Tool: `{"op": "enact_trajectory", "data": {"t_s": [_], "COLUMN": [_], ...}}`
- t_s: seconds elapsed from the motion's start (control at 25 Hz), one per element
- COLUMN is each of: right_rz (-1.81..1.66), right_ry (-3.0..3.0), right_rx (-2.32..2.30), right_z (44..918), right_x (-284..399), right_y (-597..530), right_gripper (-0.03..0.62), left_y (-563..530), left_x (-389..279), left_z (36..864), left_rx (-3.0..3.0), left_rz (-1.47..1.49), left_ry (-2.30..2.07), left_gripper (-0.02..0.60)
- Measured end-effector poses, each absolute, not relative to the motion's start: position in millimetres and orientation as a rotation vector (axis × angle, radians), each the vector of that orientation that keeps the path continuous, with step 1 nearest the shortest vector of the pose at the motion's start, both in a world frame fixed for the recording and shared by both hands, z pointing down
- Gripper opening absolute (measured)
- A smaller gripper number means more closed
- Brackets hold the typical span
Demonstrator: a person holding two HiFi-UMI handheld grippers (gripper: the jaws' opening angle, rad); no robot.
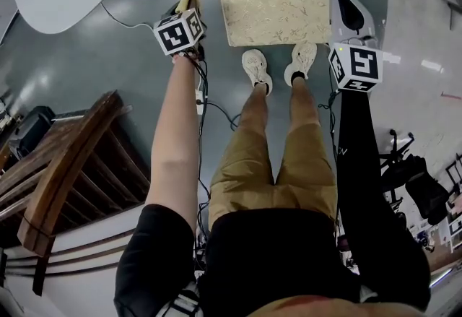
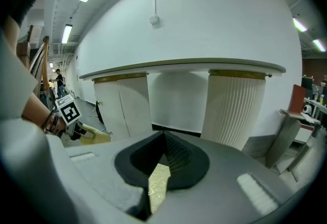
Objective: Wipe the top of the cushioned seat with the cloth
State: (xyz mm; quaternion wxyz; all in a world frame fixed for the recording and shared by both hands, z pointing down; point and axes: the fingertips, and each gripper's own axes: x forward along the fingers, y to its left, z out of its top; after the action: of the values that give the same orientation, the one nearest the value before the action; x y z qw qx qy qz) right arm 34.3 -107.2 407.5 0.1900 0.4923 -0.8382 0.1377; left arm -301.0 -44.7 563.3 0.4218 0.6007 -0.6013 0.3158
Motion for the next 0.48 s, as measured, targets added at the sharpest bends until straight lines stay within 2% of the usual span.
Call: {"op": "enact_trajectory", "data": {"t_s": [0.24,0.48], "right_rz": [0.407,0.417], "right_ry": [-2.33,-2.329], "right_rx": [1.436,1.478], "right_z": [405,397], "right_x": [58,100], "right_y": [-103,-100], "right_gripper": [0.002,0.002], "left_y": [-56,-71], "left_x": [-253,-147], "left_z": [527,497], "left_rx": [1.622,1.748], "left_rz": [0.697,0.584], "left_ry": [-1.487,-1.383], "left_gripper": [0.058,0.058]}}
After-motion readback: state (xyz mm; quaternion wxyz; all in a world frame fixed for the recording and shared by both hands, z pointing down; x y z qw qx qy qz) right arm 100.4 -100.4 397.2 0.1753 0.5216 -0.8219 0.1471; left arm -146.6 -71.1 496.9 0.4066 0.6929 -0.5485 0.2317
